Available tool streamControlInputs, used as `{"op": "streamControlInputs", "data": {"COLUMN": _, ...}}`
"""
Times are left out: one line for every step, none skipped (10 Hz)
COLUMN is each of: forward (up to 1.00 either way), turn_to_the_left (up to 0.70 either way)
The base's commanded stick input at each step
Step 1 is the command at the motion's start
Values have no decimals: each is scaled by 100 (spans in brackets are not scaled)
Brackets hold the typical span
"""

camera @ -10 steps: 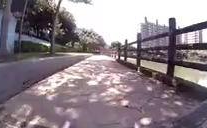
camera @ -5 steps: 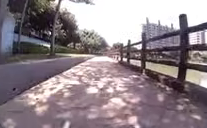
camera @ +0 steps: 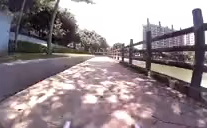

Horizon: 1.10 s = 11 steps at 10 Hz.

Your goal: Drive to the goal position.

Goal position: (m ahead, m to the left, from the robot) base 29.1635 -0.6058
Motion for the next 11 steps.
{"op": "streamControlInputs", "data": {"forward": 70, "turn_to_the_left": 0}}
{"op": "streamControlInputs", "data": {"forward": 70, "turn_to_the_left": 0}}
{"op": "streamControlInputs", "data": {"forward": 70, "turn_to_the_left": 0}}
{"op": "streamControlInputs", "data": {"forward": 70, "turn_to_the_left": 0}}
{"op": "streamControlInputs", "data": {"forward": 70, "turn_to_the_left": 0}}
{"op": "streamControlInputs", "data": {"forward": 70, "turn_to_the_left": 0}}
{"op": "streamControlInputs", "data": {"forward": 70, "turn_to_the_left": 0}}
{"op": "streamControlInputs", "data": {"forward": 70, "turn_to_the_left": 0}}
{"op": "streamControlInputs", "data": {"forward": 70, "turn_to_the_left": 0}}
{"op": "streamControlInputs", "data": {"forward": 70, "turn_to_the_left": 0}}
{"op": "streamControlInputs", "data": {"forward": 70, "turn_to_the_left": 0}}
